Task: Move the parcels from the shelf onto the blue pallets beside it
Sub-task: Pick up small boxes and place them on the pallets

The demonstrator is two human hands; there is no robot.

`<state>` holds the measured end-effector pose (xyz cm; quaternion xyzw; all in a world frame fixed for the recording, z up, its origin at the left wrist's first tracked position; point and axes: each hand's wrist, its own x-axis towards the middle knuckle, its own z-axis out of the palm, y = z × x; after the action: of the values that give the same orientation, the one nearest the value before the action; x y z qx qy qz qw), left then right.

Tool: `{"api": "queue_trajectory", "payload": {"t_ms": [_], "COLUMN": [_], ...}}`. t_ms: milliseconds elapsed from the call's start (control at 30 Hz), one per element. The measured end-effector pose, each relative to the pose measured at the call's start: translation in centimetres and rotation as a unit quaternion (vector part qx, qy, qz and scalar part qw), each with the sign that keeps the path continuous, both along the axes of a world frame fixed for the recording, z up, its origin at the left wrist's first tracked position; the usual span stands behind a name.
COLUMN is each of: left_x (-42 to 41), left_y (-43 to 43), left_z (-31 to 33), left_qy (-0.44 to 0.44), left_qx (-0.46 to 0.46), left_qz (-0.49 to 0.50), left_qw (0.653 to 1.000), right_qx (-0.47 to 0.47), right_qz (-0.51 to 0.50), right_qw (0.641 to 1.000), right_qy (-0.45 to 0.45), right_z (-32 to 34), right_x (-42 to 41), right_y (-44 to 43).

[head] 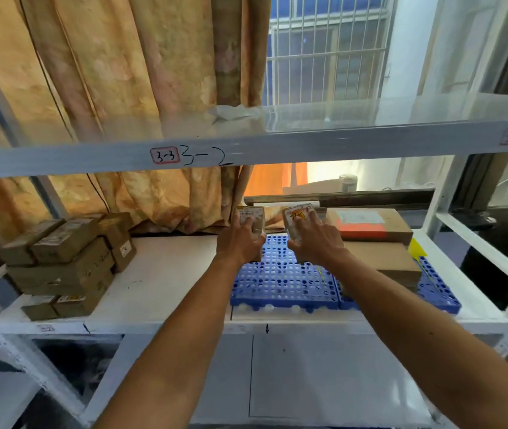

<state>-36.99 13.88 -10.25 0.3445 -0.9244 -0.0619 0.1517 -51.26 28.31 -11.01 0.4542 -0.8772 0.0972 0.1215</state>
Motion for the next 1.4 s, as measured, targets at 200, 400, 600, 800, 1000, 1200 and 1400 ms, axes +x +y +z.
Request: {"api": "queue_trajectory", "payload": {"t_ms": [200,400,600,800,1000,1200,1400], "left_x": [-3.2,-5.5,-7.3,-9.8,-11.6,-12.7,-12.7], "left_y": [-6.8,-10.2,-11.6,-11.4,-12.1,-12.7,-13.0], "left_z": [-1.6,-4.2,-6.0,-7.3,-8.7,-10.7,-11.0], "left_qy": [-0.020,-0.052,-0.068,-0.081,-0.095,-0.115,-0.126], "left_qx": [-0.001,0.022,0.038,0.078,0.079,0.087,0.065], "left_qz": [-0.029,-0.045,-0.034,-0.036,-0.019,-0.010,-0.010], "left_qw": [0.999,0.997,0.996,0.993,0.992,0.990,0.990], "right_qx": [0.005,0.017,0.040,0.053,0.044,0.041,0.050], "right_qz": [-0.033,-0.059,-0.075,-0.067,-0.067,-0.064,-0.070], "right_qw": [0.999,0.998,0.996,0.996,0.996,0.996,0.995], "right_qy": [-0.014,-0.030,-0.037,-0.034,-0.040,-0.046,-0.050], "right_z": [-1.3,-2.8,-4.5,-5.8,-5.7,-5.5,-5.7], "right_x": [-3.0,-5.3,-7.1,-8.9,-10.1,-11.9,-12.4], "right_y": [-6.0,-8.9,-10.4,-11.1,-12.0,-12.7,-13.3]}}
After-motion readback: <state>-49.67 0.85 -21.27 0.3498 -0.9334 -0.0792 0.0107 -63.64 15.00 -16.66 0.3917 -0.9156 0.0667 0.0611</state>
